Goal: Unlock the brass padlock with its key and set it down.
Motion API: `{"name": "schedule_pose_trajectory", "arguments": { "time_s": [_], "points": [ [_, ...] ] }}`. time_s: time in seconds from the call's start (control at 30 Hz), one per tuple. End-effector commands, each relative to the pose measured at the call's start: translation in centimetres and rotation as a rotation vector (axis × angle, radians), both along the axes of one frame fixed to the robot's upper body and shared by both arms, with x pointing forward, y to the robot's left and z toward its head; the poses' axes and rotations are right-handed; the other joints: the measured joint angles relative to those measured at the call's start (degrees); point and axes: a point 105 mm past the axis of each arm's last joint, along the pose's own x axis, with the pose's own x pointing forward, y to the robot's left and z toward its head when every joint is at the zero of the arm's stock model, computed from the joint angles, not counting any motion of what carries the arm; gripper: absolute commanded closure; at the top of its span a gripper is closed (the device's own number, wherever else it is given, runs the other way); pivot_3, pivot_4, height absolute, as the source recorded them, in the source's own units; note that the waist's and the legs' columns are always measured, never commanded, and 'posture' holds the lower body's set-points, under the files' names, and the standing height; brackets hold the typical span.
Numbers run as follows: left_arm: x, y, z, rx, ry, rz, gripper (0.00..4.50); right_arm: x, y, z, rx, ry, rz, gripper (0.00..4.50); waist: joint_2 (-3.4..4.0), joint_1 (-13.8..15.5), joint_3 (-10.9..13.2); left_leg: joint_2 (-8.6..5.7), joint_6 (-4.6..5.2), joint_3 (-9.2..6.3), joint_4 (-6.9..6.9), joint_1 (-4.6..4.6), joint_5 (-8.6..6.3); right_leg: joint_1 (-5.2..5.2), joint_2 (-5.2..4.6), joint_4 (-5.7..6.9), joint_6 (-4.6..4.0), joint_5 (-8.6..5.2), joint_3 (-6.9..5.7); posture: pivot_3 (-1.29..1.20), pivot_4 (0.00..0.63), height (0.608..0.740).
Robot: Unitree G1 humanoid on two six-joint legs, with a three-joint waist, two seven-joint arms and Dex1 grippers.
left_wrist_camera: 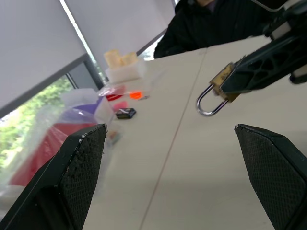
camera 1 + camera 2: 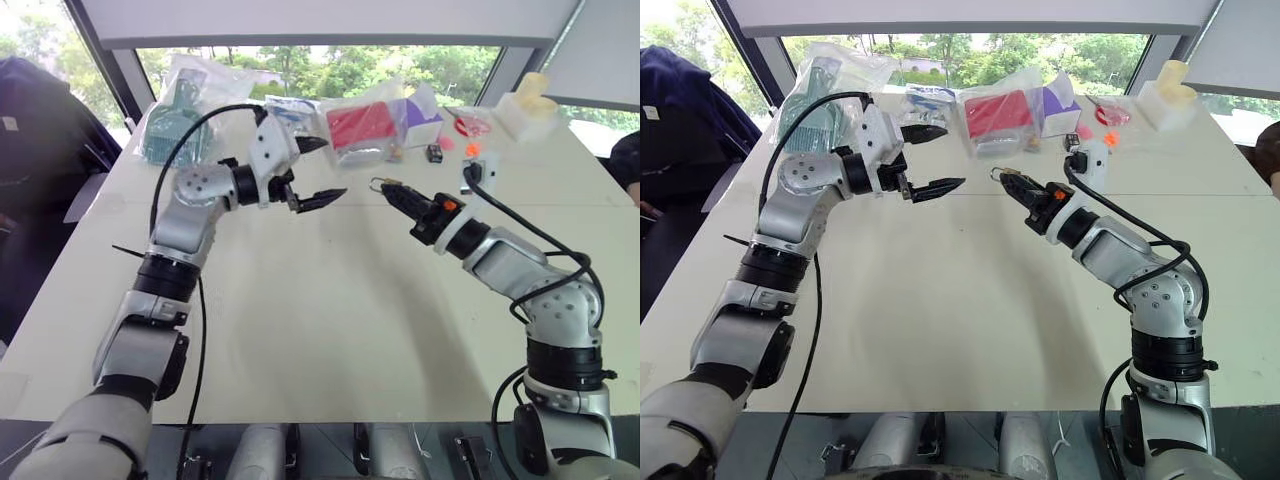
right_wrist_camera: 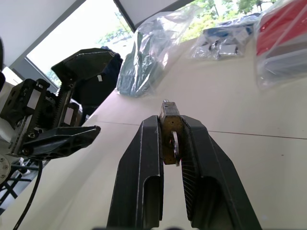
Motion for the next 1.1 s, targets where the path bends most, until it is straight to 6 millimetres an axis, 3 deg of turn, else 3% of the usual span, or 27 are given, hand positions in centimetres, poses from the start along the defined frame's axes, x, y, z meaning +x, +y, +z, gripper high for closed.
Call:
{"name": "schedule_pose_trajectory", "arguments": {
  "time_s": [0.03,0.53,0.7,1.1],
  "points": [
    [0.1,-0.7,1.4,-0.032,-0.018,-0.027,0.07,-0.4,0.2,2.0,0.015,-0.073,0.017,4.44,0.0,0.0,0.0,0.0,0.0,0.0,0.0,0.0,0.0,0.01,0.0,0.0,0.0,0.0,0.01,0.0,0.15,0.74],
    [1.8,-3.1,0.8,-0.026,-0.054,-0.028,0.07,-2.4,1.6,2.2,0.033,-0.082,0.085,4.44,0.0,0.0,0.0,0.0,0.01,-0.01,0.0,-0.01,0.0,-0.02,-0.01,-0.02,0.0,0.01,0.01,0.0,0.15,0.74],
    [2.3,-3.7,1.5,-0.06,-0.055,-0.027,0.07,-2.9,2.1,1.7,0.039,-0.065,0.104,4.44,-0.01,0.0,0.0,0.01,0.01,-0.03,0.0,-0.01,0.0,-0.03,-0.01,-0.03,0.0,0.01,0.01,0.0,0.15,0.74],
    [2.7,-3.4,2.0,-0.097,-0.071,0.009,0.07,-2.6,1.8,1.2,0.043,-0.036,0.095,4.44,-0.01,0.0,0.0,0.01,0.01,-0.03,-0.01,-0.03,-0.01,-0.06,-0.02,-0.02,0.0,0.01,0.01,0.0,0.15,0.74]
  ]
}}
